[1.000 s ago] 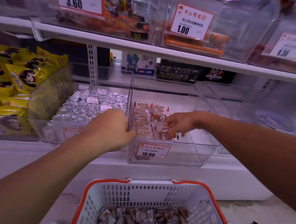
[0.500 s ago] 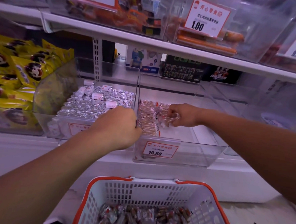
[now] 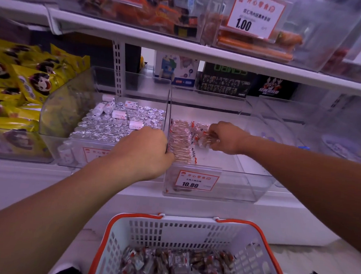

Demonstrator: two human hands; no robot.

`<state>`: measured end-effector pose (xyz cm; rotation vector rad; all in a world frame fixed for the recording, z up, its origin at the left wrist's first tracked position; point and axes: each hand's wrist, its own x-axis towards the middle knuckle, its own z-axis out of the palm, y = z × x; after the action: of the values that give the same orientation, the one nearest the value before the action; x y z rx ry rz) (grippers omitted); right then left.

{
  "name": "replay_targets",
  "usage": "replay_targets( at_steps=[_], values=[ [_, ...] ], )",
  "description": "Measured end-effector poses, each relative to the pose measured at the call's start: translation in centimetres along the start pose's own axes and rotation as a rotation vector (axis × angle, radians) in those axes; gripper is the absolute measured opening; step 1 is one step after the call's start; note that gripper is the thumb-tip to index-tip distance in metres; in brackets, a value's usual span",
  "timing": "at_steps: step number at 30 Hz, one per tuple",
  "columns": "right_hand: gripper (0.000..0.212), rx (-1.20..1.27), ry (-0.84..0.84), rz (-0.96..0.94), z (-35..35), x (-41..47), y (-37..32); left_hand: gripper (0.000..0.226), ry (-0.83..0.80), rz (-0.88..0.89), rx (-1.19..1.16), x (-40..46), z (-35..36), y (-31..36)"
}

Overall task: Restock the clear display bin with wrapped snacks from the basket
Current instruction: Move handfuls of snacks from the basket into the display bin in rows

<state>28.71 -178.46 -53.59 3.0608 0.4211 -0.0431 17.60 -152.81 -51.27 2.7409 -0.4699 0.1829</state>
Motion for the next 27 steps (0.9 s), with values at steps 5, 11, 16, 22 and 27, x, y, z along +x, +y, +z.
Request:
replay_targets(
  at_steps=[5,11,16,22,27],
  values=[
    [0.041,-0.209,0.074,-0.009,1.3,-0.2,-1.1,0.038,0.012,0.015,0.003,0.0,0.1,0.0],
    [0.029,0.006,0.016,0.056,1.7,0.6,-2.0,0.038,0.021,0.021,0.0,0.0,0.2,-0.1],
    [0.044,0.044,0.07,0.027,1.1,0.8,-1.3,0.038,0.005,0.016,-0.004,0.0,0.2,-0.2],
    [0.072,-0.043,-0.164,-0.034,1.8,0.4,-0.5,0.038,-0.001,0.011,0.002,0.1,0.2,-0.2],
    [0.075,0.093,-0.288,0.047,2.6,0.9,-1.6,0.039,0.021,0.013,0.009,0.1,0.3,-0.1]
  ],
)
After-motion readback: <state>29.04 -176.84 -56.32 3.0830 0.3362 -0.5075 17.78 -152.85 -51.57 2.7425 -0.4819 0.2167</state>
